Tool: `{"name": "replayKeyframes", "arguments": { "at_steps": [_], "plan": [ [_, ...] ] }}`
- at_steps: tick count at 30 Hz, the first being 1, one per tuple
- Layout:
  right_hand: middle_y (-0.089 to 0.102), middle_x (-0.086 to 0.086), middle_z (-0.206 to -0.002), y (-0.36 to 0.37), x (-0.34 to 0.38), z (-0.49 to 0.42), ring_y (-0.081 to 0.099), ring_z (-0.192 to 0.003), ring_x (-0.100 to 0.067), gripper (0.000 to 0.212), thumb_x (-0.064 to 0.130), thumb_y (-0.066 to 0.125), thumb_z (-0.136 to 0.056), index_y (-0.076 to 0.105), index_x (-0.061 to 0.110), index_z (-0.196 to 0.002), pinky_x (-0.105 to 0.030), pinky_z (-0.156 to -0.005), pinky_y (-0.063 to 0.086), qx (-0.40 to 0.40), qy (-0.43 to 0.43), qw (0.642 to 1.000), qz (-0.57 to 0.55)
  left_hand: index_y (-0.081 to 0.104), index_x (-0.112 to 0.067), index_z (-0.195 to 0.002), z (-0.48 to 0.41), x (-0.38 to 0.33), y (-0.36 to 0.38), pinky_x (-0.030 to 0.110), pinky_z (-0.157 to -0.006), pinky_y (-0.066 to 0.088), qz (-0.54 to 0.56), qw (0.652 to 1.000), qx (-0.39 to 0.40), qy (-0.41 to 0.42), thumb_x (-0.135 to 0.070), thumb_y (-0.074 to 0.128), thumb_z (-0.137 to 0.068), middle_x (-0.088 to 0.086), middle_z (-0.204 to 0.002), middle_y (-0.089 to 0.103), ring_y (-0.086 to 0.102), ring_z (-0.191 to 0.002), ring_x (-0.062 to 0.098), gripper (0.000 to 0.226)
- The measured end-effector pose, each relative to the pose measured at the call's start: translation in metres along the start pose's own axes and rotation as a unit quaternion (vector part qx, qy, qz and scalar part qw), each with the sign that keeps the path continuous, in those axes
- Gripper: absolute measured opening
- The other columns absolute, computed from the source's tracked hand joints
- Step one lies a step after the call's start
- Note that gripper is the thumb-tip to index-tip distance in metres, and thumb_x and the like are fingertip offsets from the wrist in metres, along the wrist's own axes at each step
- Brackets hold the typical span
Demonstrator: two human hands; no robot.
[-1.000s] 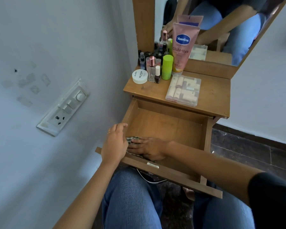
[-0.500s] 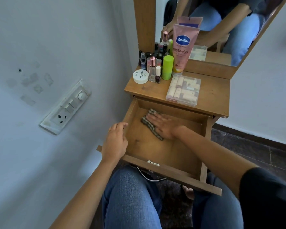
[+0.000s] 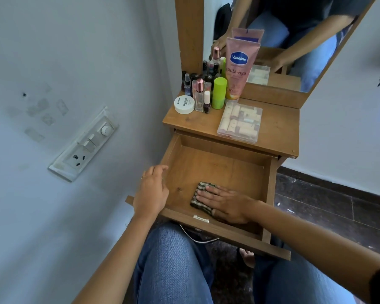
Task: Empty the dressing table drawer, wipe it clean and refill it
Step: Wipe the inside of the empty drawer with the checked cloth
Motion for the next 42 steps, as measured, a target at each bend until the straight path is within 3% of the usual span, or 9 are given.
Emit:
{"name": "replayKeyframes", "arguments": {
  "at_steps": [7,15,19,21,25,29,33,40,42],
  "plan": [
    [-0.01,0.005,-0.16,-0.039,-0.046,-0.035,-0.014,-0.146,-0.014,0.056,0.041,0.015,-0.102,-0.009,0.027,-0.151,-0.036,-0.119,-0.007,-0.081,0.125,0.987,-0.053,0.054,-0.017,-0.125,0.001,0.001,0.001,0.031,-0.084,0.049,0.009,1.0,0.012,0.008,0.005,0.046,-0.083,-0.001,-0.121,0.055,0.052,-0.109,0.017,0.048],
    [-0.021,0.0,-0.158,-0.018,-0.06,0.005,-0.023,-0.144,-0.018,0.06,0.037,0.017,-0.102,-0.014,0.018,-0.151,-0.035,-0.116,-0.011,-0.108,0.31,0.927,-0.182,0.054,-0.015,-0.124,-0.002,-0.002,0.001,0.033,-0.089,0.048,0.024,0.999,0.015,0.02,0.007,0.045,-0.084,0.001,-0.12,0.055,0.051,-0.112,0.019,0.047],
    [-0.024,-0.004,-0.156,-0.012,-0.039,0.027,-0.024,-0.143,-0.019,0.066,0.035,0.026,-0.103,-0.015,0.013,-0.15,-0.03,-0.114,-0.011,-0.087,0.25,0.921,-0.284,0.055,-0.014,-0.125,-0.004,-0.009,0.0,0.028,-0.092,0.045,0.018,0.998,0.013,0.053,0.01,0.046,-0.084,0.002,-0.122,0.055,0.051,-0.115,0.018,0.049],
    [-0.02,-0.003,-0.157,-0.024,-0.037,0.046,-0.02,-0.143,-0.013,0.067,0.031,0.032,-0.103,-0.012,0.013,-0.151,-0.022,-0.111,-0.01,-0.126,0.224,0.917,-0.306,0.054,-0.015,-0.125,-0.006,-0.017,0.004,0.026,-0.092,0.045,0.012,0.996,0.027,0.081,0.011,0.047,-0.085,0.001,-0.125,0.055,0.052,-0.116,0.018,0.048],
    [-0.001,0.004,-0.158,-0.058,-0.035,0.084,-0.006,-0.145,-0.007,0.061,0.021,0.039,-0.1,0.01,0.017,-0.153,-0.019,-0.113,-0.011,-0.275,0.21,0.93,-0.122,0.049,-0.014,-0.133,-0.001,-0.068,0.022,0.025,-0.101,0.042,0.007,0.978,0.095,0.184,-0.008,0.044,-0.097,0.001,-0.133,0.054,0.053,-0.12,0.015,0.037],
    [0.012,-0.006,-0.158,-0.049,-0.058,0.125,0.001,-0.145,-0.013,0.058,0.01,0.045,-0.096,0.024,0.01,-0.15,-0.034,-0.121,0.007,-0.391,0.31,0.852,-0.157,0.028,-0.017,-0.147,0.011,-0.119,0.086,0.031,-0.117,0.02,-0.036,0.933,0.269,0.238,-0.027,0.038,-0.101,0.002,-0.154,0.028,0.025,-0.142,0.015,0.048],
    [-0.002,-0.005,-0.161,-0.015,-0.072,0.14,-0.008,-0.146,-0.013,0.066,0.023,0.038,-0.1,0.0,0.009,-0.152,-0.034,-0.12,0.01,-0.393,0.384,0.763,-0.34,0.0,-0.009,-0.151,0.01,-0.127,0.139,0.037,-0.12,0.002,-0.094,0.902,0.381,0.181,-0.037,0.028,-0.103,0.011,-0.159,-0.007,-0.006,-0.147,0.022,0.063],
    [0.004,-0.002,-0.161,-0.008,-0.072,0.134,0.029,-0.141,-0.025,0.068,0.034,0.031,-0.101,-0.012,0.02,-0.151,-0.038,-0.108,0.033,-0.375,0.383,0.746,-0.396,-0.011,-0.004,-0.148,-0.005,-0.147,0.175,0.037,-0.118,-0.009,-0.175,0.896,0.362,0.186,-0.041,0.018,-0.102,0.014,-0.157,-0.017,-0.016,-0.145,0.024,0.066],
    [0.006,-0.002,-0.161,-0.007,-0.072,0.133,0.029,-0.141,-0.025,0.068,0.033,0.031,-0.101,-0.014,0.023,-0.151,-0.037,-0.108,0.032,-0.378,0.372,0.741,-0.412,-0.01,-0.004,-0.149,-0.011,-0.157,0.181,0.037,-0.117,-0.011,-0.169,0.898,0.358,0.194,-0.039,0.018,-0.102,0.013,-0.157,-0.015,-0.015,-0.145,0.023,0.065]
  ]
}}
Point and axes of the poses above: each hand's wrist, its own z-axis away from the middle knuckle, its own y-axis out of the palm, x = y × z, the point moved 9 cm from there along -z, towards the middle knuckle
